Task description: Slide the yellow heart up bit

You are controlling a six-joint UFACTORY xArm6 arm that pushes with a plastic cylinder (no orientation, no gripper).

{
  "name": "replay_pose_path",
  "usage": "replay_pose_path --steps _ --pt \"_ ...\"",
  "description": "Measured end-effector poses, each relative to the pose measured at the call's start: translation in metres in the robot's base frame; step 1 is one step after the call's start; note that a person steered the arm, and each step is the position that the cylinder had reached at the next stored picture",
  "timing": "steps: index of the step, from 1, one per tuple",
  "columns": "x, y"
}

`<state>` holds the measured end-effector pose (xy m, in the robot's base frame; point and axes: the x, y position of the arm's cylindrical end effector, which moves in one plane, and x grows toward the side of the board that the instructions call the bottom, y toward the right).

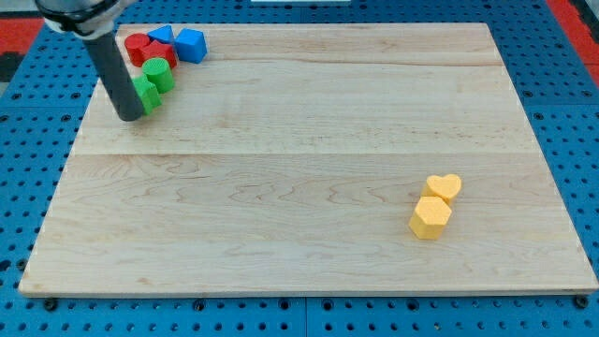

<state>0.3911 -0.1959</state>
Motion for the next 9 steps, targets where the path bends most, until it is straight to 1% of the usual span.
replay_pose_path --steps 1,2,3,4,5,6,7,9 --pt "0.005 0.118" --pt "0.008 0.255" --pt "0.043 0.391" --pt "0.09 0.468" --pt "0.151 0.5" --pt "0.18 0.484" --pt "0.18 0.432" --pt "0.167 0.377"
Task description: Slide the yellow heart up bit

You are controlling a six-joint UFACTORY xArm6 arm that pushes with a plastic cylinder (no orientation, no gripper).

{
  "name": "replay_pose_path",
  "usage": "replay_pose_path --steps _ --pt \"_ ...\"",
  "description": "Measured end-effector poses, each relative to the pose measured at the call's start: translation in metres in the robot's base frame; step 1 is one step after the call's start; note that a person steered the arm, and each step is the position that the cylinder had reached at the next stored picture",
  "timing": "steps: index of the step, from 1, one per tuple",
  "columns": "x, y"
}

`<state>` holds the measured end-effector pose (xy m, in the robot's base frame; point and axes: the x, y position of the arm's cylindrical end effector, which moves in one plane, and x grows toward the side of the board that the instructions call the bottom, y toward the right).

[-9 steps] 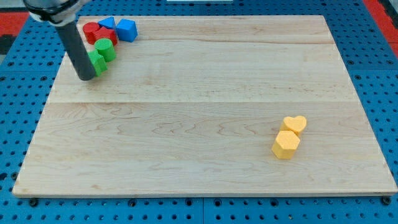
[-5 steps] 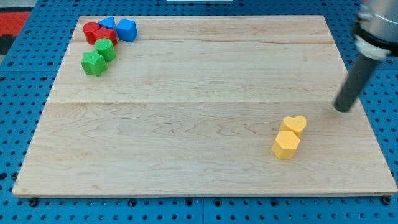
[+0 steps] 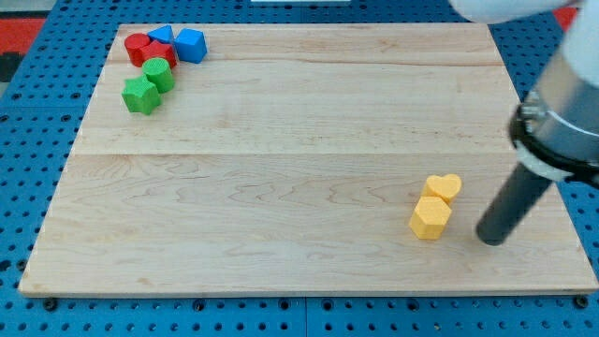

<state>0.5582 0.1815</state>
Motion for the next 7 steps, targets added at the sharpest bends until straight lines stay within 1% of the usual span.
replay_pose_path --steps 1,2,3,4,5,6,7 --pt "-0.008 0.01" --pt "-0.009 -0.006" --pt "-0.011 0.0" --pt "-0.036 -0.01" --pt "-0.06 -0.075" --pt "-0.084 -0.123" --pt "-0.069 -0.101"
